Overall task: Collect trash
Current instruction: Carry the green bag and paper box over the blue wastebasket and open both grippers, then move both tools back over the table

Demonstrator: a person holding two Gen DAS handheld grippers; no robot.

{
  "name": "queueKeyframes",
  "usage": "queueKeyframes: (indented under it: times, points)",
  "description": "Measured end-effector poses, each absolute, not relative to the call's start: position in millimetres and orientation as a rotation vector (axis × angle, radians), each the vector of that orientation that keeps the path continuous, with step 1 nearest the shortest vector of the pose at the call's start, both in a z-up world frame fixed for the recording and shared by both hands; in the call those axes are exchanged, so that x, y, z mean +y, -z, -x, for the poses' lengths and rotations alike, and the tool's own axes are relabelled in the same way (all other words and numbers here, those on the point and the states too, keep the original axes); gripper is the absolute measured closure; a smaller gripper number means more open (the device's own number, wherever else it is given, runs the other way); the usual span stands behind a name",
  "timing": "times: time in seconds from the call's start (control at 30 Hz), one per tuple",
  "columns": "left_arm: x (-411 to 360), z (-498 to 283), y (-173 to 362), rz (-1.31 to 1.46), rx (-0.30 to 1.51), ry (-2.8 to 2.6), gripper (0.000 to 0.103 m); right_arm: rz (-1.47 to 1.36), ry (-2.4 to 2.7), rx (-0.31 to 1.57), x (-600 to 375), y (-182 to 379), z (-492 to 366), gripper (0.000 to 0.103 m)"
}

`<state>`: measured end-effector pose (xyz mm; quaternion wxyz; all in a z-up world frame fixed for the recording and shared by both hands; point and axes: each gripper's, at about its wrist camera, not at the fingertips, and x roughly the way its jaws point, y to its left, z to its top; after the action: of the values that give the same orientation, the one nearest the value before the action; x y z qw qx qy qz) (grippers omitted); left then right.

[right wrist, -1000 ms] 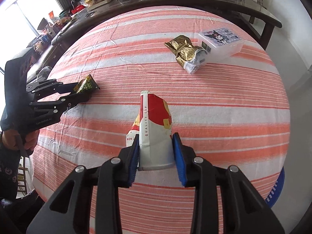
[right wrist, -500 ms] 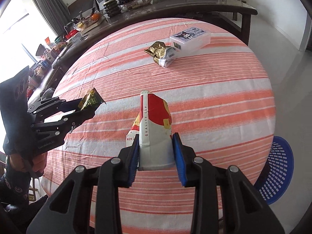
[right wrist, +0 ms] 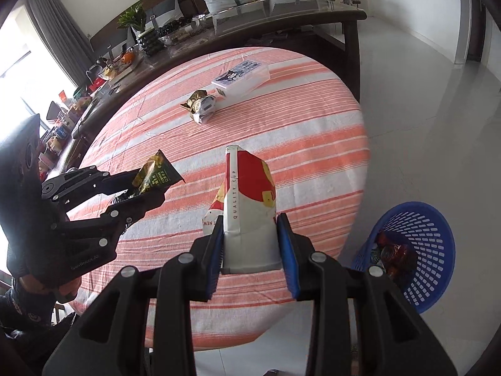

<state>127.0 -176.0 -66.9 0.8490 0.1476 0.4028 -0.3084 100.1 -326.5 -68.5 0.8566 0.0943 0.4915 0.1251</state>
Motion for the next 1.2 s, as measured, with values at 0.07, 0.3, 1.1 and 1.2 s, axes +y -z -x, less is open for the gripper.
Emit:
queueKeyframes:
  times: [0.07,0.3,1.1,1.2]
  points:
    - [-189.8,-125.1,64.8,-0.317,0.846,0.670,0.069,-0.205,-0.240,1.026,-340.0,67.4,-96.9,0.071]
    - [-256.5,-116.5,60.7,-0.299,0.872,0.809,0.069,-0.197,-0.101,1.035,-409.0,74.1,-89.3,0.071]
    - [-485.3,-158.3,205.0,-0.283,1.109,0.929,0.039,-0.454,0.253,1.131,-636.1,194.7,-88.0,0.057]
    - [-482.2,-160.7,197.1,-0.264,1.084,0.913,0.026,-0.466,0.272,1.106,-644.0,188.7,-85.9,0.055]
